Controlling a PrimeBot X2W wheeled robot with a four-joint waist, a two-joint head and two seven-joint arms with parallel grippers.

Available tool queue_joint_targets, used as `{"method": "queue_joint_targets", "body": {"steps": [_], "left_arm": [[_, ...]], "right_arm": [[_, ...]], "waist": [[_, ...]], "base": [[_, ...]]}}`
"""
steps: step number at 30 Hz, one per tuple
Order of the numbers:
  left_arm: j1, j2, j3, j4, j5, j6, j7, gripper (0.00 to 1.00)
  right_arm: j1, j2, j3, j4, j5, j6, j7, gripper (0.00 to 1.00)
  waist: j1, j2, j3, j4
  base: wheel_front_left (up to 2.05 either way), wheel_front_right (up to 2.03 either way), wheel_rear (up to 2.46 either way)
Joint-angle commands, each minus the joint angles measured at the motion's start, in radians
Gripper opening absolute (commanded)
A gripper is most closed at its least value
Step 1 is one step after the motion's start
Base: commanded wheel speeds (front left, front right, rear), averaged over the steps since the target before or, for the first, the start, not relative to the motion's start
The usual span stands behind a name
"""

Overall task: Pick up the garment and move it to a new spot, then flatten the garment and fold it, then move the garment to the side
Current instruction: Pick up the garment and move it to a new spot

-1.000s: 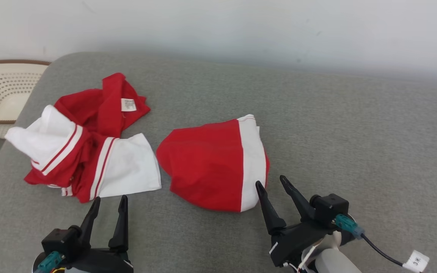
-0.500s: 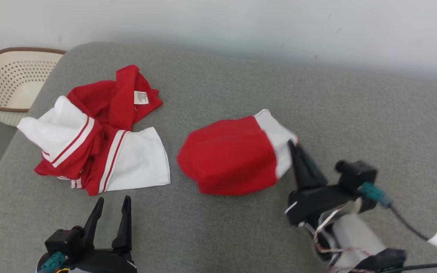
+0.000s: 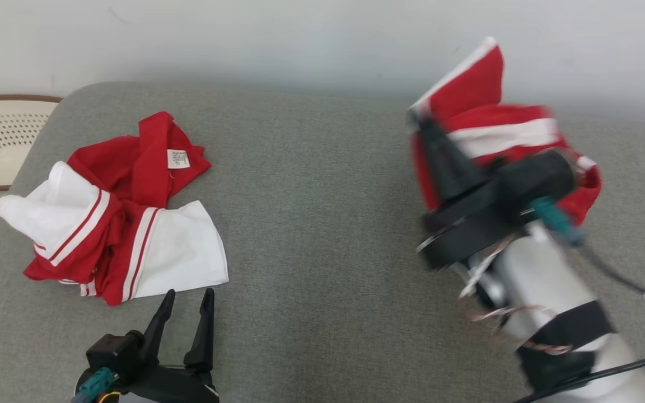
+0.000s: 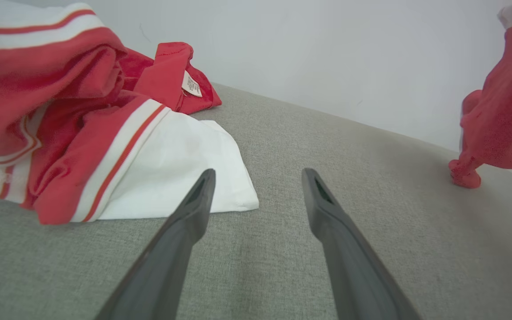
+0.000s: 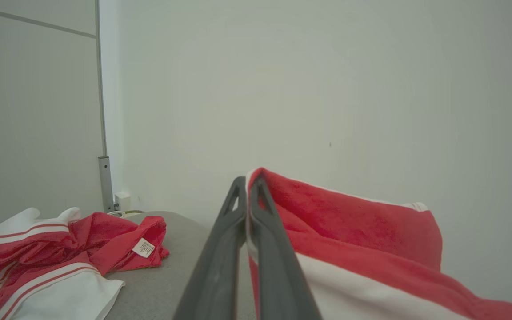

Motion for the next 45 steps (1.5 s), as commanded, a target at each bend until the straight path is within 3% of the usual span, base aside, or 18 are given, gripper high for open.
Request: {"method": "queue_joint_targets", "body": {"steps": [1,6,11,12,13,14,21,25,39,41,42,44,45], "left_arm": [[0.012,0.001,-0.007,0.004,-0.011,0.004,-0.002,1.00],[0.022,0.001,-0.033,0.011,-0.017,0.000,-0.002,1.00],[0.025,0.001,-0.039,0.018,-0.018,0.003,-0.002,1.00],[0.027,0.001,-0.038,0.020,-0.015,0.004,-0.002,1.00],[0.029,0.001,-0.037,0.022,-0.012,0.004,-0.002,1.00],[0.030,0.001,-0.036,0.023,-0.010,0.004,-0.002,1.00],[0.033,0.001,-0.023,0.024,0.000,0.003,-0.002,1.00],[0.032,0.001,-0.036,0.020,-0.010,0.002,-0.002,1.00],[0.007,0.001,-0.099,0.003,-0.015,-0.003,-0.001,1.00],[0.002,0.000,-0.101,-0.006,-0.019,-0.004,-0.001,1.00],[-0.002,0.001,-0.102,-0.012,-0.021,-0.003,-0.001,1.00],[-0.008,0.001,-0.100,-0.018,-0.027,0.000,-0.001,1.00],[-0.013,0.001,-0.098,-0.018,-0.029,0.001,-0.001,1.00]], "right_arm": [[0.001,0.002,0.047,0.016,0.008,0.000,-0.001,0.00],[0.037,0.026,0.251,0.105,0.073,0.000,-0.001,0.00],[0.101,0.032,0.377,0.171,0.143,0.000,-0.001,0.00],[0.112,0.030,0.394,0.182,0.161,0.000,-0.001,0.21],[0.122,0.029,0.413,0.188,0.180,0.000,-0.001,0.69],[0.130,0.026,0.420,0.188,0.203,0.000,-0.001,1.00],[0.198,-0.029,0.344,0.113,0.286,0.000,-0.001,1.00],[0.235,-0.048,0.271,0.126,0.267,0.000,-0.001,1.00],[0.179,-0.009,0.205,0.275,0.221,0.000,-0.001,0.98],[0.165,-0.010,0.208,0.297,0.229,0.000,-0.001,0.78],[0.157,-0.011,0.212,0.305,0.233,0.000,-0.001,0.60],[0.138,-0.011,0.225,0.325,0.238,0.000,-0.001,0.13],[0.127,-0.012,0.227,0.332,0.237,0.000,-0.001,0.00]], "waist": [[0.0001,-0.0001,0.000,0.010],[0.0001,-0.0001,0.001,0.036],[0.0001,-0.0001,0.004,0.034],[0.0001,-0.0001,0.003,0.030],[0.0001,-0.0001,0.000,0.025],[0.0001,-0.0001,-0.002,0.020],[0.0001,-0.0001,-0.019,-0.030],[0.0001,-0.0001,-0.018,-0.038],[0.0001,-0.0001,0.043,0.054],[0.0001,-0.0001,0.058,0.062],[0.0001,-0.0001,0.067,0.064],[0.0001,-0.0001,0.085,0.064],[0.0001,-0.0001,0.092,0.062]], "base": [[0.00,0.00,0.00],[0.00,0.00,0.00],[0.00,0.00,0.00],[0.00,0.00,0.00],[0.00,0.00,0.00],[0.00,0.00,0.00],[0.00,0.00,0.00],[0.00,0.00,0.00],[0.00,0.00,0.00],[0.00,0.00,0.00],[0.00,0.00,0.00],[0.00,0.00,0.00],[0.00,0.00,0.00]]}}
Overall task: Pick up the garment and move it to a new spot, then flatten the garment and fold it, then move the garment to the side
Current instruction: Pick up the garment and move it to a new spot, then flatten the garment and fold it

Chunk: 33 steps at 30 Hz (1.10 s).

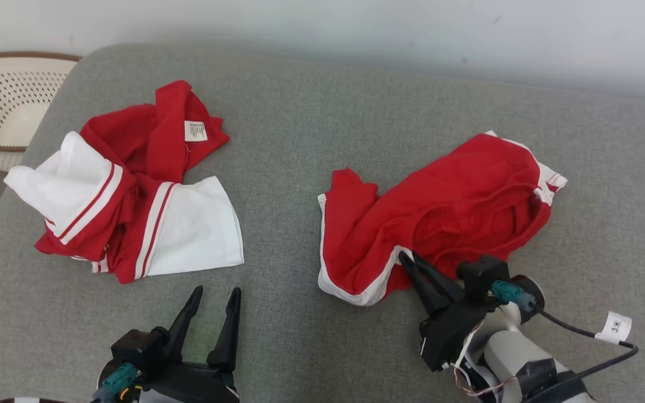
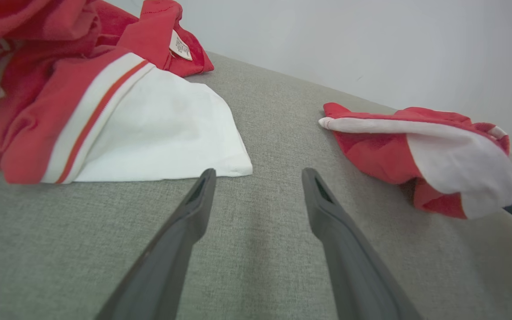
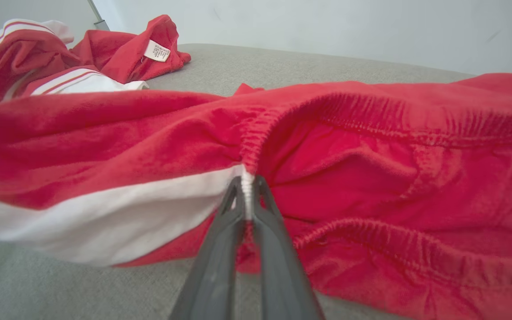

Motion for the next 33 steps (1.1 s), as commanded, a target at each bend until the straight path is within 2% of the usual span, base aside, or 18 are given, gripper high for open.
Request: {"method": "queue_joint_targets", "body": {"steps": [1,5,17,26,27,28,29,33], "left_arm": [[-0.012,0.001,0.002,-0.003,-0.004,0.004,-0.001,1.00],[-0.028,0.001,0.009,-0.011,0.005,0.003,-0.001,1.00],[-0.054,0.001,0.009,-0.007,0.023,-0.009,-0.001,1.00],[-0.052,0.001,-0.009,0.003,0.009,-0.010,-0.001,1.00],[-0.050,0.001,-0.012,0.008,0.006,-0.011,-0.001,1.00],[-0.050,0.001,-0.017,0.014,0.003,-0.013,-0.001,1.00],[-0.050,0.001,-0.024,0.022,0.002,-0.016,-0.001,1.00],[-0.061,0.001,-0.042,0.050,-0.010,-0.024,-0.001,1.00]], "right_arm": [[-0.013,-0.005,0.000,0.003,0.001,0.000,-0.001,0.00],[-0.027,-0.037,-0.018,-0.009,-0.016,0.000,-0.001,0.00],[0.056,-0.153,-0.193,-0.172,0.039,0.000,-0.001,0.00],[0.139,-0.196,-0.289,-0.139,0.034,0.000,-0.001,0.00],[0.149,-0.194,-0.292,-0.129,0.041,0.000,-0.001,0.06],[0.157,-0.193,-0.295,-0.122,0.046,0.000,-0.001,0.47],[0.164,-0.190,-0.301,-0.118,0.054,0.000,-0.001,1.00],[0.201,-0.178,-0.334,-0.132,0.060,0.000,-0.001,1.00]], "waist": [[0.0000,0.0000,0.022,0.001],[0.0000,0.0000,0.027,-0.041],[0.0000,0.0000,-0.011,-0.247],[0.0000,0.0000,-0.029,-0.326],[0.0000,0.0000,-0.029,-0.333],[0.0000,0.0000,-0.028,-0.337],[0.0000,0.0000,-0.026,-0.342],[0.0000,0.0000,-0.018,-0.362]], "base": [[0.00,0.00,0.00],[0.00,0.00,0.00],[0.00,0.00,0.00],[0.00,0.00,0.00],[0.00,0.00,0.00],[0.00,0.00,0.00],[0.00,0.00,0.00],[0.00,0.00,0.00]]}}
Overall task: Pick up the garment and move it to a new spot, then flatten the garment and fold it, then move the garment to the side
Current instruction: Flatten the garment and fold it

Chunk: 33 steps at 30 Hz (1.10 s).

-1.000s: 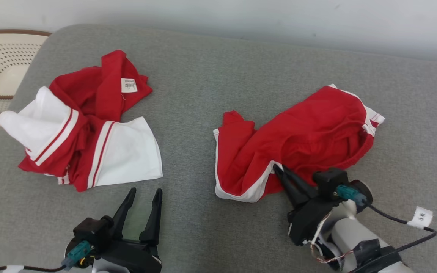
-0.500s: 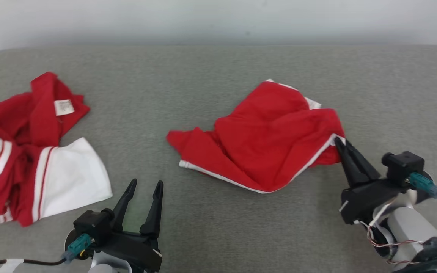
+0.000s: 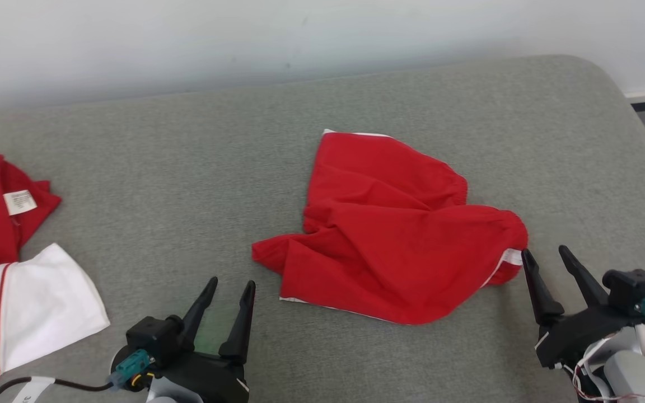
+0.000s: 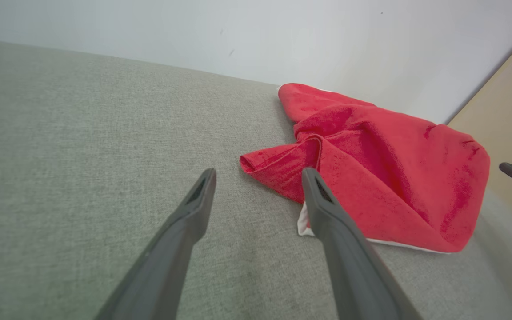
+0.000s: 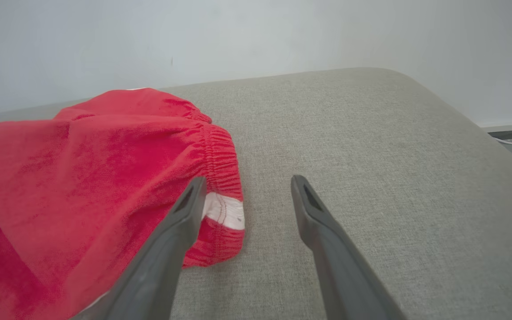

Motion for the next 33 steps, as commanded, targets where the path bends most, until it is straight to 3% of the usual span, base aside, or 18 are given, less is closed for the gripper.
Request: {"method": "queue_joint_targets", "body": {"steps": [1,20,21,22,23,24,27,33], "left_arm": [[-0.009,0.001,-0.009,0.017,-0.011,-0.010,-0.001,1.00],[-0.112,0.002,-0.106,0.127,-0.041,-0.034,-0.001,1.00],[-0.115,0.002,-0.116,0.132,-0.037,-0.034,-0.001,0.83],[-0.121,0.002,-0.122,0.135,-0.037,-0.034,-0.001,0.48],[-0.127,0.002,-0.124,0.138,-0.037,-0.034,-0.001,0.27],[-0.132,0.002,-0.126,0.142,-0.032,-0.034,-0.001,0.00],[-0.152,0.002,-0.118,0.121,-0.023,-0.034,-0.001,0.00],[-0.133,0.002,0.013,-0.049,0.039,-0.034,-0.001,0.00]], "right_arm": [[0.026,0.012,-0.018,-0.011,0.001,0.000,-0.001,1.00],[0.071,0.089,-0.074,-0.069,-0.065,0.000,-0.001,1.00],[0.073,0.093,-0.074,-0.068,-0.068,0.000,-0.001,1.00],[0.074,0.095,-0.073,-0.067,-0.068,0.000,-0.001,1.00],[0.075,0.097,-0.072,-0.066,-0.068,0.000,-0.001,1.00],[0.075,0.099,-0.070,-0.065,-0.069,0.000,-0.001,1.00],[0.073,0.102,-0.071,-0.063,-0.071,0.000,-0.001,1.00],[0.083,0.114,-0.107,-0.069,-0.072,0.000,-0.001,1.00]], "waist": [[0.0000,0.0000,0.005,-0.024],[0.0000,0.0000,0.033,-0.130],[0.0000,0.0000,0.033,-0.131],[0.0000,0.0000,0.032,-0.132],[0.0000,0.0000,0.032,-0.133],[0.0000,0.0000,0.032,-0.133],[0.0000,0.0000,0.033,-0.129],[0.0000,0.0000,0.043,-0.086]], "base": [[0.00,0.00,0.00],[0.00,0.00,0.00],[0.00,0.00,0.00],[0.00,0.00,0.00],[0.00,0.00,0.00],[0.00,0.00,0.00],[0.00,0.00,0.00],[0.00,0.00,0.00]]}}
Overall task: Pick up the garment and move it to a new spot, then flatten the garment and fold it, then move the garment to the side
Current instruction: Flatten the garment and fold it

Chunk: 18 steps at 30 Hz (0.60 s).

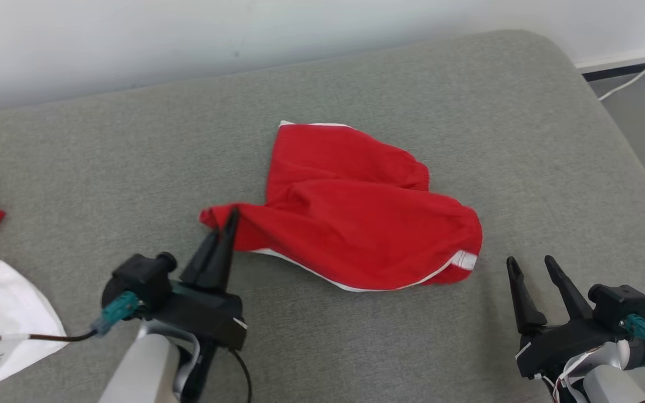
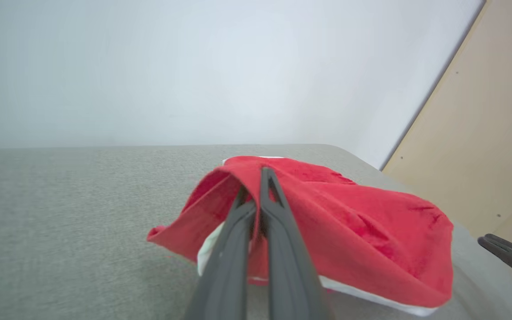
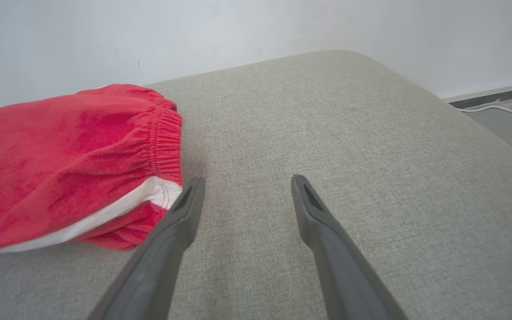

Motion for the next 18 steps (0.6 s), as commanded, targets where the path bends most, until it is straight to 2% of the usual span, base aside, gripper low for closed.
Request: {"method": "queue_joint_targets", "body": {"steps": [1,7,13,16,18], "left_arm": [[0.020,0.003,0.023,-0.004,0.020,0.000,-0.001,0.00],[-0.034,0.006,0.121,0.059,0.099,0.001,-0.001,0.00],[-0.100,0.033,0.204,0.191,0.149,0.026,-0.001,0.00],[-0.120,0.035,0.215,0.231,0.164,0.024,-0.001,0.00],[-0.134,0.036,0.222,0.272,0.173,0.022,-0.001,0.32]], "right_arm": [[0.010,0.009,-0.002,-0.001,-0.005,0.000,0.000,1.00],[-0.013,0.032,0.010,-0.004,-0.009,0.000,-0.001,1.00],[-0.034,0.050,0.033,-0.015,-0.005,0.000,-0.001,1.00],[-0.034,0.053,0.035,-0.017,-0.001,0.000,-0.001,1.00],[-0.032,0.057,0.036,-0.016,0.001,0.000,-0.001,1.00]], "waist": [[0.0000,0.0000,0.007,0.024],[0.0000,0.0000,0.030,0.045],[0.0000,0.0000,0.053,0.021],[0.0000,0.0000,0.058,0.014],[0.0000,0.0000,0.060,0.011]], "base": [[0.00,0.00,0.00],[0.00,0.00,0.00],[0.00,0.00,0.00],[0.00,0.00,0.00],[0.00,0.00,0.00]]}}
